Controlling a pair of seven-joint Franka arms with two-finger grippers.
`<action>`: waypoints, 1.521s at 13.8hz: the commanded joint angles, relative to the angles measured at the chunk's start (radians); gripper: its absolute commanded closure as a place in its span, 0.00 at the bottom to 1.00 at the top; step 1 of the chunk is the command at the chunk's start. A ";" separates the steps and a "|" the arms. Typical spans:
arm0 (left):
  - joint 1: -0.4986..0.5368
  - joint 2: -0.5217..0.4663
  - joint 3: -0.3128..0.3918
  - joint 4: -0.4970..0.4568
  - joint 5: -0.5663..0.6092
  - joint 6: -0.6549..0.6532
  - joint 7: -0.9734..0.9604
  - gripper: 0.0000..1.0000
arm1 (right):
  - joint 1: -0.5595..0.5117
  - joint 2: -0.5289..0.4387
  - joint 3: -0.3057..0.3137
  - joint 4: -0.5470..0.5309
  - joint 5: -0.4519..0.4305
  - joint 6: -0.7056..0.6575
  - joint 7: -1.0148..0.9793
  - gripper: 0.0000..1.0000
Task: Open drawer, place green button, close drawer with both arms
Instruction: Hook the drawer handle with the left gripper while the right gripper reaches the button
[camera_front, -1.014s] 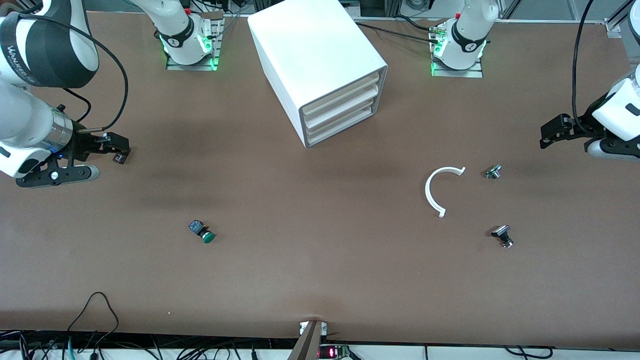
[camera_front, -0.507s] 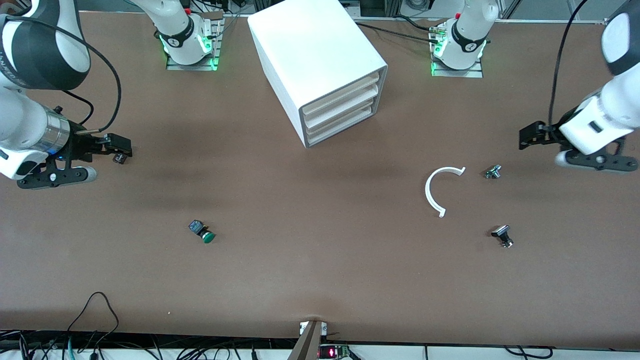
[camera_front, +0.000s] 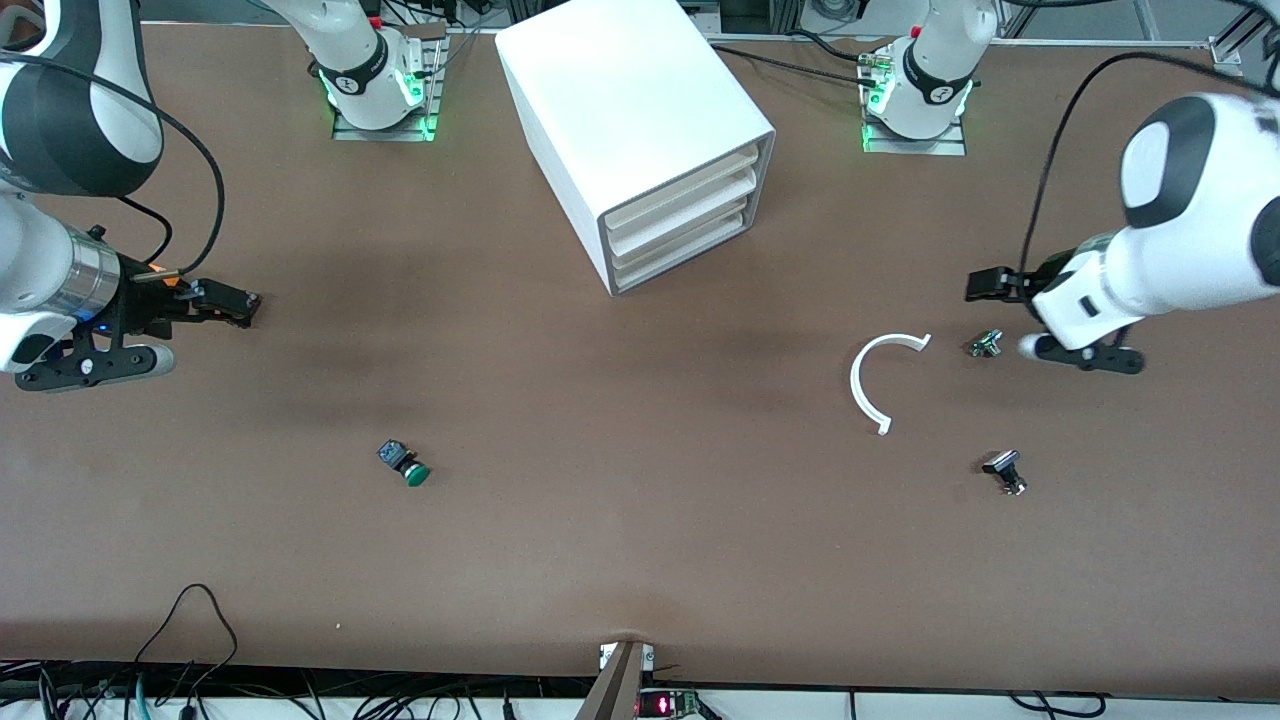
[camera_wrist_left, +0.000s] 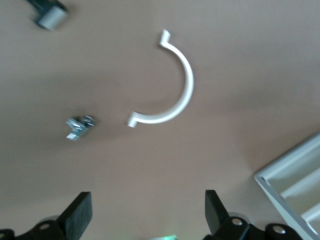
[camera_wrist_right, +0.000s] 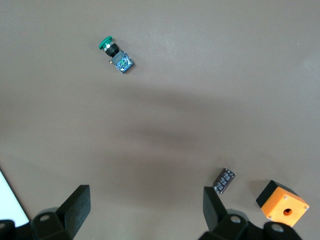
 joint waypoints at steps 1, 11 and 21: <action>-0.007 0.020 0.002 -0.090 -0.149 0.000 0.014 0.01 | 0.008 0.035 0.008 0.006 0.014 0.070 -0.016 0.00; -0.076 0.149 -0.010 -0.292 -0.601 0.090 0.347 0.01 | 0.075 0.273 0.016 0.004 0.053 0.280 -0.139 0.00; -0.248 0.314 -0.036 -0.386 -1.053 0.162 0.676 0.03 | 0.081 0.428 0.018 -0.006 0.055 0.470 -0.528 0.00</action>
